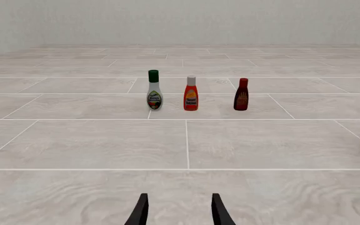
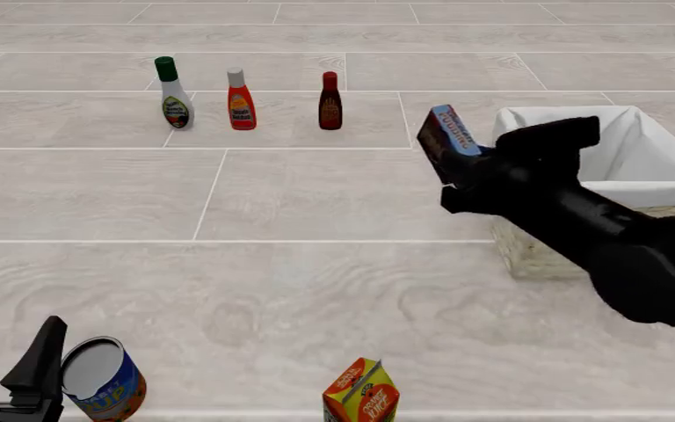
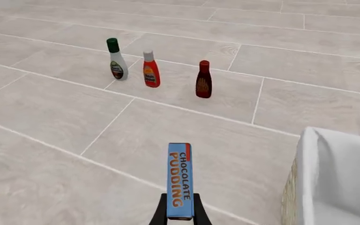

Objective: Pick the chocolate pudding and place it in the basket.

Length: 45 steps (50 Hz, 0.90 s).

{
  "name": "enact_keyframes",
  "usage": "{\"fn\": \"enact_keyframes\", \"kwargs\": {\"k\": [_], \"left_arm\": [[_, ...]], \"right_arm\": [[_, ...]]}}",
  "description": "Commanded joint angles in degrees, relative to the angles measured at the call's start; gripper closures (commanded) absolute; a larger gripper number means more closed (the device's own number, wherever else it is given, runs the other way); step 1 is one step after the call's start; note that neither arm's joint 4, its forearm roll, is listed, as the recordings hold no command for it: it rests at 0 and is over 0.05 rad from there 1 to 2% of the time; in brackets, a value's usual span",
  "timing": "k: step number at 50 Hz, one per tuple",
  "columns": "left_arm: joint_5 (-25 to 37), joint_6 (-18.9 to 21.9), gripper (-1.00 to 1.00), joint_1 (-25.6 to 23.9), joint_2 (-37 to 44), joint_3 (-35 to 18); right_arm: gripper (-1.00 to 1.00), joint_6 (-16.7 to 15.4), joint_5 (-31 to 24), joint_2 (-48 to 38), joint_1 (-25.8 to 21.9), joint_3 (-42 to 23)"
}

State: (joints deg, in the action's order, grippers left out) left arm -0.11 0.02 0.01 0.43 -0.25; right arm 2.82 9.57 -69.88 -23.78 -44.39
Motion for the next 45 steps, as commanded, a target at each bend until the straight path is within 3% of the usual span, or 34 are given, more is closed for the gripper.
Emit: {"fn": "enact_keyframes", "kwargs": {"k": [1,25,45], "left_arm": [[0.0,0.0,-1.0,0.0,-0.01,0.0],[0.0,0.02,-1.0,0.01,0.0,0.0],[0.0,0.0,-1.0,0.0,0.0,0.0]], "right_arm": [[1.0,2.54,-3.04,4.0,1.86,-0.84],[1.0,3.71,-9.27,4.89,5.93,-7.36],[1.0,2.96,-10.57,3.66,11.89,-11.21]]}}
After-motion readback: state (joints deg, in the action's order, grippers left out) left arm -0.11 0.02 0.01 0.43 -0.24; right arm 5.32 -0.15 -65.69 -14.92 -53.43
